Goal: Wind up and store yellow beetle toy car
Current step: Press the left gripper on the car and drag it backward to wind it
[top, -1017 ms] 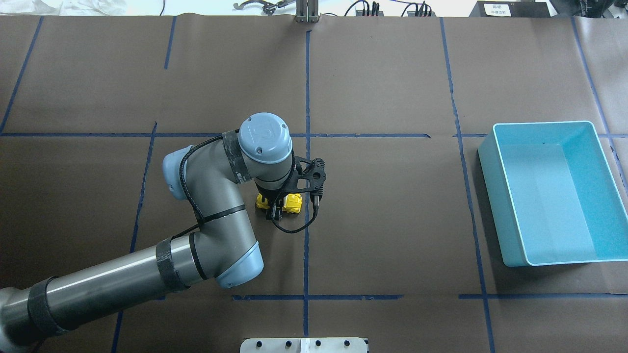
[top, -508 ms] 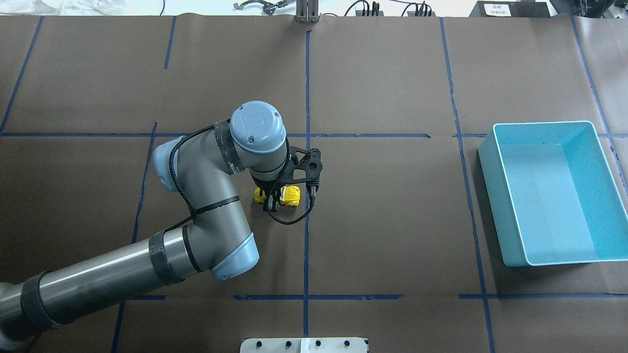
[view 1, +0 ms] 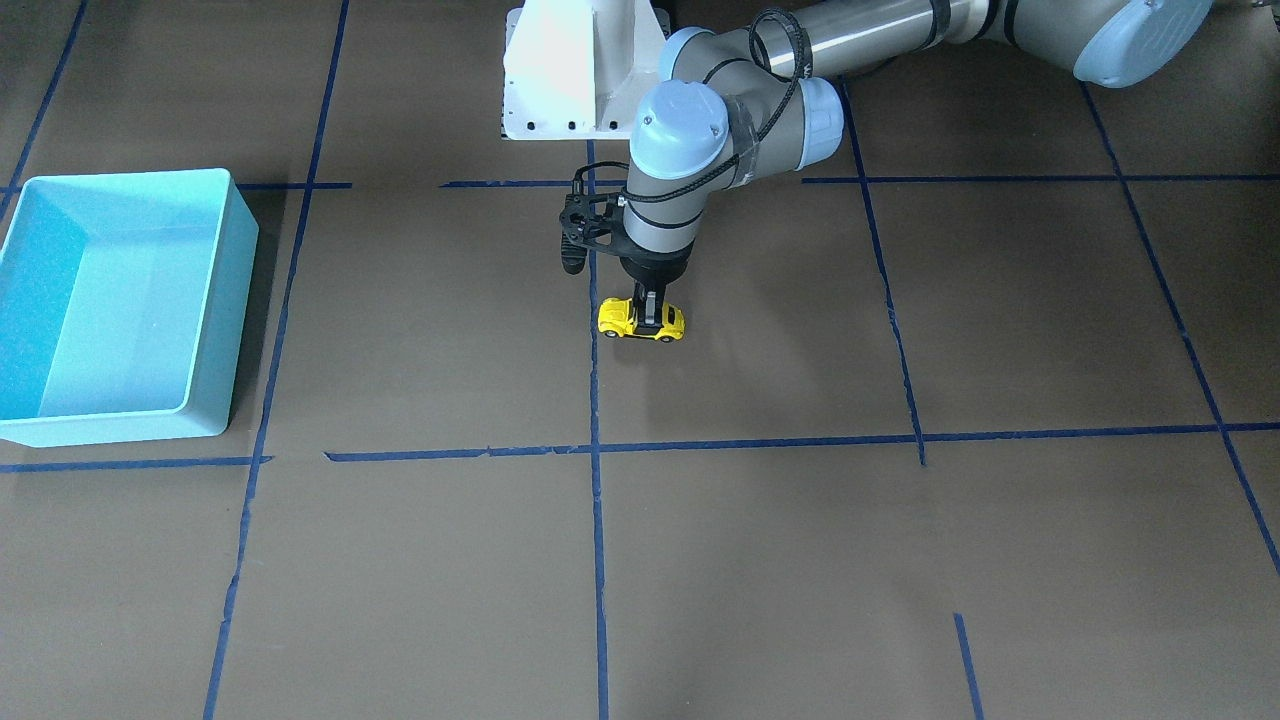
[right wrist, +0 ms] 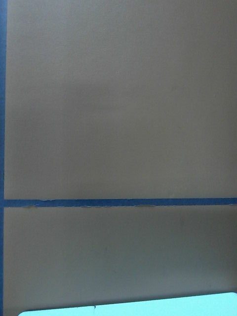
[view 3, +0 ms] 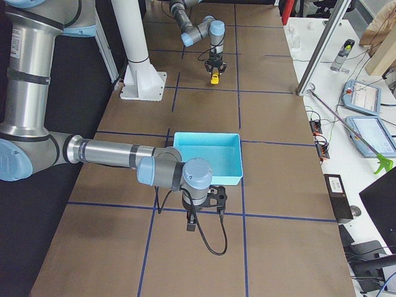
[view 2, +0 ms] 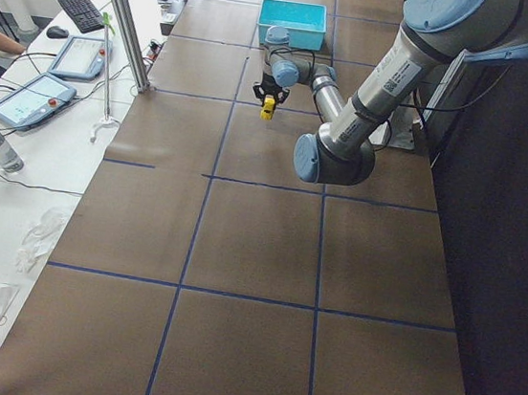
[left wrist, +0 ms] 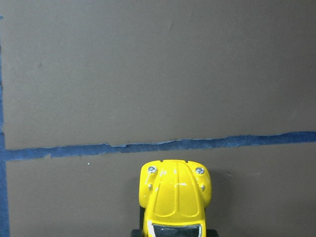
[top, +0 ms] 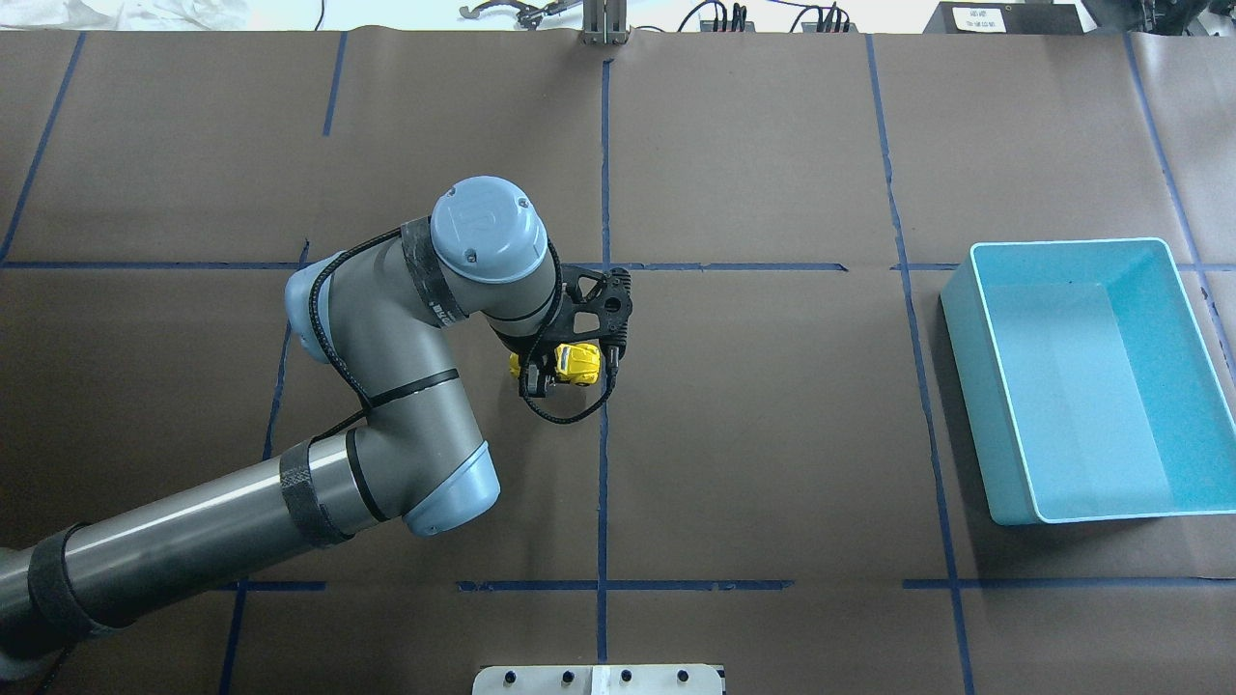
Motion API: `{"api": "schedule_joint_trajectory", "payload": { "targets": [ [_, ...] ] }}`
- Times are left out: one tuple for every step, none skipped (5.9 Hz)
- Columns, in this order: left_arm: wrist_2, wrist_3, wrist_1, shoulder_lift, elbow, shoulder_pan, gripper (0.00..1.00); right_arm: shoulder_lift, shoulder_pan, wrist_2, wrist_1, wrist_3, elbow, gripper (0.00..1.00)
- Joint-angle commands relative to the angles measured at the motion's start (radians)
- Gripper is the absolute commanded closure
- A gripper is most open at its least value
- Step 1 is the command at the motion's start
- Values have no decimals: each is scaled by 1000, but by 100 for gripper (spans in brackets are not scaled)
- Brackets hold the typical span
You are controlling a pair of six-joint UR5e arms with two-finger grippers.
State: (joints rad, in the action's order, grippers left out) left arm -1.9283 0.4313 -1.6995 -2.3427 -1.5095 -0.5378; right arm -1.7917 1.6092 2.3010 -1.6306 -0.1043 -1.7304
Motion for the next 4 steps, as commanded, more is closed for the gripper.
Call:
{"api": "schedule_joint_trajectory", "payload": {
  "targets": [
    [0,-9,-105,28,8,-1,100,0,0,0,0,2,-1,0],
    [-1,-13,-168,32,18,-2,100,0,0,0,0,0,0,0],
    [-18,-51,-216,37,28,-2,100,0,0,0,0,2,0,0],
    [-52,-52,-247,49,43,-1,100,0,0,0,0,2,0,0]
  ]
}}
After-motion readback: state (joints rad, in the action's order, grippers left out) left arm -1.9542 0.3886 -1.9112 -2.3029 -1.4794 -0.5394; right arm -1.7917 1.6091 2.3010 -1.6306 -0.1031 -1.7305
